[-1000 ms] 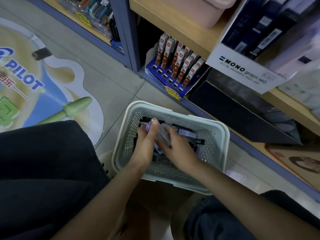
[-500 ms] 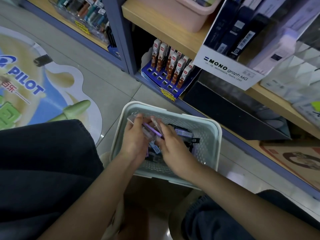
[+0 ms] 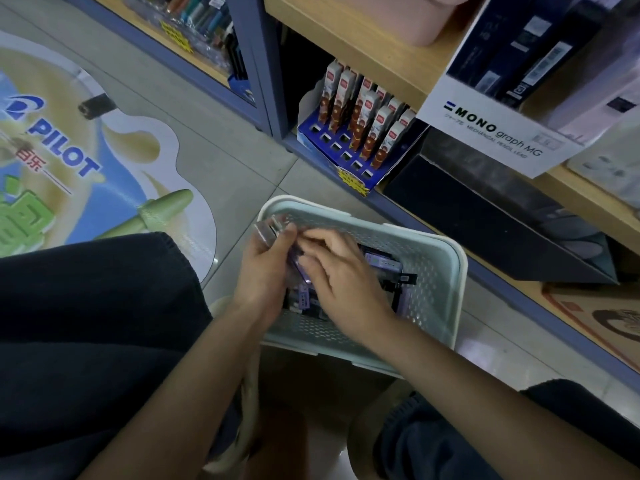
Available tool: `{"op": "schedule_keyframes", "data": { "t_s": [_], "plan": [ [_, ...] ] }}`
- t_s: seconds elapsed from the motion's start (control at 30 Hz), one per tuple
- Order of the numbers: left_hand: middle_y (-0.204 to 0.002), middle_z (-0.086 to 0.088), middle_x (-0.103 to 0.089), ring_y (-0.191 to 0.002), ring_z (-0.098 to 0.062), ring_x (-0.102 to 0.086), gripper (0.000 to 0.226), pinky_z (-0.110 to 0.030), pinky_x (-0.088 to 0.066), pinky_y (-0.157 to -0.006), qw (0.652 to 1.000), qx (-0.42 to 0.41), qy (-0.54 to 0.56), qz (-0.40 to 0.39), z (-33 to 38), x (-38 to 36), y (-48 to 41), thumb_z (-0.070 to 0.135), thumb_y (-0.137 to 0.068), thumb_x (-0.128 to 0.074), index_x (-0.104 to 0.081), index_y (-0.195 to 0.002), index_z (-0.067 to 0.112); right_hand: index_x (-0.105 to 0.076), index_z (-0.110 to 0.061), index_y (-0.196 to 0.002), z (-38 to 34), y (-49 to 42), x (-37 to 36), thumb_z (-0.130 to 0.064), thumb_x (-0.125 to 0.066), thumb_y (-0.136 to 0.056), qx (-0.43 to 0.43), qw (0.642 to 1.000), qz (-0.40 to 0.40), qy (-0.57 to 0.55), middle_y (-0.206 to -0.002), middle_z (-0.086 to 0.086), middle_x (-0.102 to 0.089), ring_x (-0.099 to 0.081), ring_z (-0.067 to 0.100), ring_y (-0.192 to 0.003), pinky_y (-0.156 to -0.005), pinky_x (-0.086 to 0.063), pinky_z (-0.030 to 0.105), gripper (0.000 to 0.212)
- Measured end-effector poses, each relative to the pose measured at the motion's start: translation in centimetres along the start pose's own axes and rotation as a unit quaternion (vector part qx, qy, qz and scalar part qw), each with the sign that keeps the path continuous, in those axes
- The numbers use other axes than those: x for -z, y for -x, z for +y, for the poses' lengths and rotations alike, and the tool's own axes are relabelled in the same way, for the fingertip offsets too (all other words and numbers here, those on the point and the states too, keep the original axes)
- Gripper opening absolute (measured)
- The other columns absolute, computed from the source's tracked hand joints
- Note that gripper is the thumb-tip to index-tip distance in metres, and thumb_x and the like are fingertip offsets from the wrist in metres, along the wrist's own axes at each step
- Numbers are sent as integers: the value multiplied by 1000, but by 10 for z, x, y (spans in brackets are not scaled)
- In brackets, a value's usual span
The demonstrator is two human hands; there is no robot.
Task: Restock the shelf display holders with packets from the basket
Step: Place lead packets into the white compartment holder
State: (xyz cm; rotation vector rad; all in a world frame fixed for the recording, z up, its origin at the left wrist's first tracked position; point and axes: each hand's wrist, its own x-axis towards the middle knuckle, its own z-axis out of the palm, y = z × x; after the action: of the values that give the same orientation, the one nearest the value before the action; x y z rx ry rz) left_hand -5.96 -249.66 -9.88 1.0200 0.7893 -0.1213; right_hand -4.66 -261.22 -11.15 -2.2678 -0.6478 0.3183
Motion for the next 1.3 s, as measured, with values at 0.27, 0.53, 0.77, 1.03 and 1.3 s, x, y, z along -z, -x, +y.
{"op": "schedule_keyframes", "data": {
  "t_s": [0.27, 0.53, 0.77, 1.03, 1.3],
  "plan": [
    [-85, -3, -68, -64, -16, -67, 18, -29, -59, -64, 991, -85, -78, 63, 20, 22, -8, 3, -96, -45, -49, -103, 19, -55, -4, -119, 83, 10, -54, -12, -48, -97, -190, 972, -128, -58, -115, 13, -55, -55, 25, -102, -83, -44, 29, 24],
    [-86, -5, -66, -61, -19, -66, 16, -34, -59, -67, 988, -95, -96, 70, 20, 33, -18, 4, -98, -44, -47, -110, 14, -57, -12, -115, 108, 7, -106, -37, -51, -96, -316, 920, -212, -88, -107, 7, -63, -60, 26, -89, -78, -52, 41, 32],
    [-91, -8, -65, -69, -17, -67, 20, -32, -59, -69, 990, -82, -96, 65, 19, 30, -21, 3, -98, -42, -45, -117, 10, -58, -13, -96, 101, -14, -127, -43, -62, -87, -344, 902, -259, -25, -77, 2, -56, -56, 21, -76, -63, -44, 31, 32],
    [-74, 0, -61, -51, -12, -57, 17, -25, -55, -56, 984, -74, -139, 87, 16, 33, -19, 3, -96, -44, -49, -104, 18, -35, -23, -72, 88, -20, -123, -21, -54, -93, -371, 888, -224, -155, -72, -2, -42, -43, 9, -64, -51, -32, 23, 29],
    [-59, -6, -53, -42, -9, -50, 12, -23, -47, -45, 976, -53, -194, 84, 6, 31, -8, 9, -89, -61, -54, -98, 10, -42, -11, -111, 41, -13, -42, -23, -46, -98, -278, 924, -175, -197, -101, 22, -59, -58, 29, -82, -66, -44, 36, 19]
  ]
}}
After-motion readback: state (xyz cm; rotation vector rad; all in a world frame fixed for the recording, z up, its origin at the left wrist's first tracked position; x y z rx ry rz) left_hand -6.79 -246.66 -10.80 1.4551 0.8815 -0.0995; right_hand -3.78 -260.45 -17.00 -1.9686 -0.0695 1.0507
